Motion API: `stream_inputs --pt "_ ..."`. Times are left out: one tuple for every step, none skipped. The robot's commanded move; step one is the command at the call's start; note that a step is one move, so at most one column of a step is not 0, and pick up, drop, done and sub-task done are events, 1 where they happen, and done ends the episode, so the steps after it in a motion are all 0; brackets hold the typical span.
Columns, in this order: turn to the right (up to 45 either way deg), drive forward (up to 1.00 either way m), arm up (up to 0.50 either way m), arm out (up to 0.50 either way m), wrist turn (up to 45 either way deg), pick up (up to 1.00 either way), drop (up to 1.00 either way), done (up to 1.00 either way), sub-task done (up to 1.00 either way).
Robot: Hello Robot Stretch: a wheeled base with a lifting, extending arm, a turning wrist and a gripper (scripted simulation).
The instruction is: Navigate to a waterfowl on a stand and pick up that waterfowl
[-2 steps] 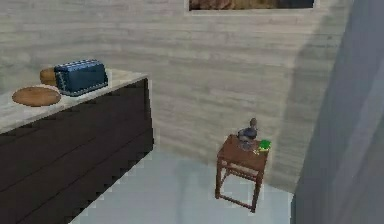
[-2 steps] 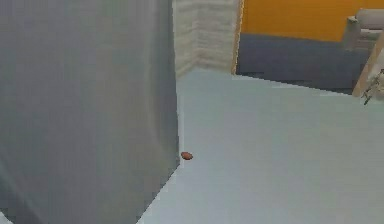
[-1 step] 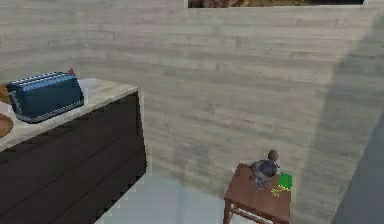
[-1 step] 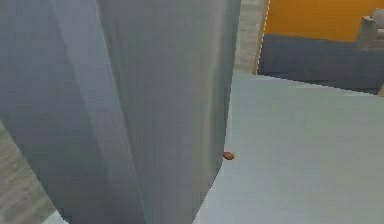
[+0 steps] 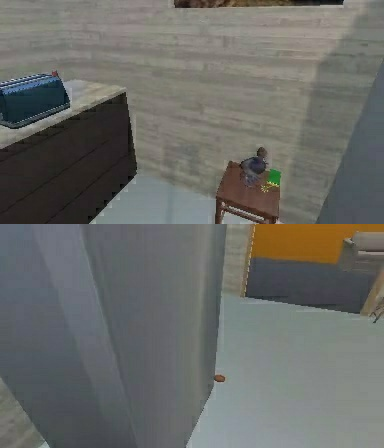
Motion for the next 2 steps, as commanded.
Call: stream_inputs --pt "0.0 0.25 0.0 0.0 0.0 0.0 0.0 0.0 0.0" --pt "-45.0 0.0 0.0 0.0 0.0 0.0 0.0 0.0 0.0"
